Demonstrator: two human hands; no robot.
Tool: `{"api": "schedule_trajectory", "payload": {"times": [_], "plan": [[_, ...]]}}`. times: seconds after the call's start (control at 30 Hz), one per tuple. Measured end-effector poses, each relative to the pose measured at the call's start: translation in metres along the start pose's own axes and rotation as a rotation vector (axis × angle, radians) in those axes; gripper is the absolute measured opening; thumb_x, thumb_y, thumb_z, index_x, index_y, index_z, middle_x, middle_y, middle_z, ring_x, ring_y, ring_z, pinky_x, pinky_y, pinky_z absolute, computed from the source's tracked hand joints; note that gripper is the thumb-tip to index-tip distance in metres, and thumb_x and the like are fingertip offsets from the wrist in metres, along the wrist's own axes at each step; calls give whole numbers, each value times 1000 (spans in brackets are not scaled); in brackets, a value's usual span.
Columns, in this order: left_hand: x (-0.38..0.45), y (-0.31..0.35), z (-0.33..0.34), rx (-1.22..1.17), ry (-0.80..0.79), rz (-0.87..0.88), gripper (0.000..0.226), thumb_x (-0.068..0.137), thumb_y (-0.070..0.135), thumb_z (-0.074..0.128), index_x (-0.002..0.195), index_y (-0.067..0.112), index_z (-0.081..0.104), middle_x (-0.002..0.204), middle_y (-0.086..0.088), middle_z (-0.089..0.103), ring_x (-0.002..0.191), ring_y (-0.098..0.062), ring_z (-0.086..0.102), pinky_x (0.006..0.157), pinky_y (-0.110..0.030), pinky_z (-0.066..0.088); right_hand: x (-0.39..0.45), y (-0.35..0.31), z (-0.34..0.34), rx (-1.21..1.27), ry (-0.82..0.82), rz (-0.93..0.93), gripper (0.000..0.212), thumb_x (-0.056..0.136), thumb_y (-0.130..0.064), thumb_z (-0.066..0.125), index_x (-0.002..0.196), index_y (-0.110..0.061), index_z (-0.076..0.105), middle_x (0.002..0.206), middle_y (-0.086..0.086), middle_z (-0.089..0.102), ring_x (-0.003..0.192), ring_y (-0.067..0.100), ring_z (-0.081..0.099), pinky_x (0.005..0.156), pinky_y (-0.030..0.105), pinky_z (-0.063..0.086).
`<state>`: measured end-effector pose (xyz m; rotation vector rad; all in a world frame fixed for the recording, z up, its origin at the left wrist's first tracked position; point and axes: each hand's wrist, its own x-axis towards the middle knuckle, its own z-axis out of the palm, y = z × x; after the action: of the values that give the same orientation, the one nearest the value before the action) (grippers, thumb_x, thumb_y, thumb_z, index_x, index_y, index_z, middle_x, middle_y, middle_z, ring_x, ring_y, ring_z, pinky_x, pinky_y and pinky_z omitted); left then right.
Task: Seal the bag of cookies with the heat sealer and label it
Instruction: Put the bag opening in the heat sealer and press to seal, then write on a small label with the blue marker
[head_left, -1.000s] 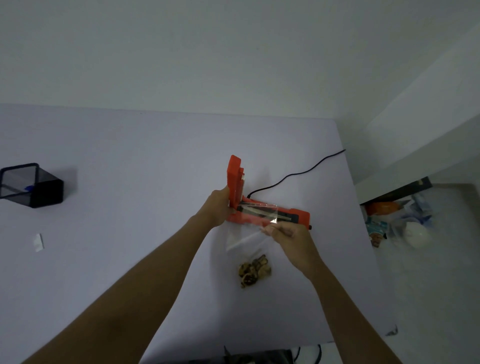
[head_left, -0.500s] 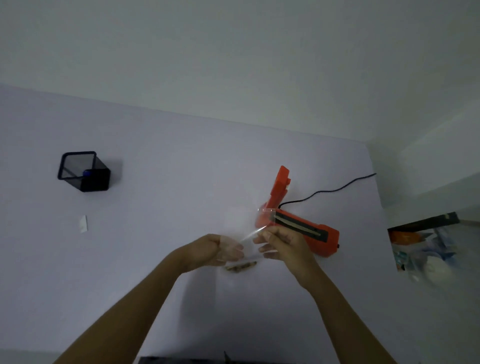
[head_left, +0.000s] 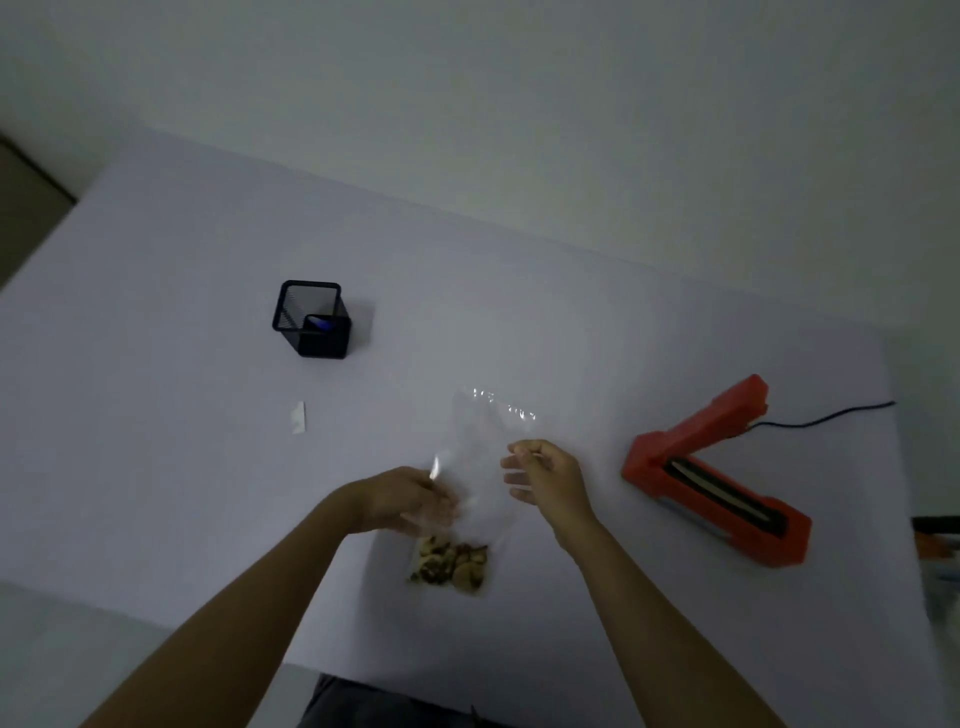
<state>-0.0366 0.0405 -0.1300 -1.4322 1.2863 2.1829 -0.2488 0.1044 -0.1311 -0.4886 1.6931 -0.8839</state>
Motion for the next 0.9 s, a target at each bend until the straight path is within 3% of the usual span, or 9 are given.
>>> {"api": "schedule_trajectory", "payload": {"times": [0.17,0.27,0.33,0.43,0.67,0.8,0.9], "plan": [[20,-13,-10,145,208,53,19,88,17,62,95,0,58,86,-9,62,75,-23,63,72,-40,59,30,7,19,-110,116,-1,16,90,-21,62,79,-11,67,78,11,69,65,19,65,64,35,56],[27,-11,-10,417,311,88,28,84,34,68,74,16,49,75,-3,56,66,-21,59,59,-34,54,44,6,22,-348,185,-63,26,86,-33,60,76,-9,65,68,12,68,66,28,67,68,41,55],[29,-11,-12,582,368,93,33,83,43,67,71,21,46,75,-2,56,69,-21,58,60,-32,49,49,7,25,-431,212,-94,22,85,-30,62,78,-10,68,68,9,67,65,23,64,68,36,52],[33,-11,-17,693,427,142,35,82,44,67,87,14,50,87,-7,60,79,-24,58,64,-30,42,53,8,28,-459,262,-124,10,84,-24,67,87,-15,71,79,2,69,76,20,66,71,29,48],[37,-12,-16,803,474,152,54,80,44,69,110,6,43,105,-16,62,97,-34,60,78,-38,47,46,13,34,-487,343,-105,20,81,-21,71,99,-13,67,83,0,64,81,17,58,67,21,34],[24,-14,-17,763,506,158,46,86,45,61,108,8,44,101,-15,62,92,-33,60,76,-38,48,36,12,38,-543,409,-126,37,82,-23,69,116,-11,60,106,11,60,96,28,59,81,31,46],[-2,-18,-26,753,649,271,28,94,36,51,105,10,50,98,-10,62,92,-28,59,76,-38,50,25,2,47,-582,439,-194,41,84,-25,67,121,-14,55,116,15,53,100,31,58,86,39,50]]}}
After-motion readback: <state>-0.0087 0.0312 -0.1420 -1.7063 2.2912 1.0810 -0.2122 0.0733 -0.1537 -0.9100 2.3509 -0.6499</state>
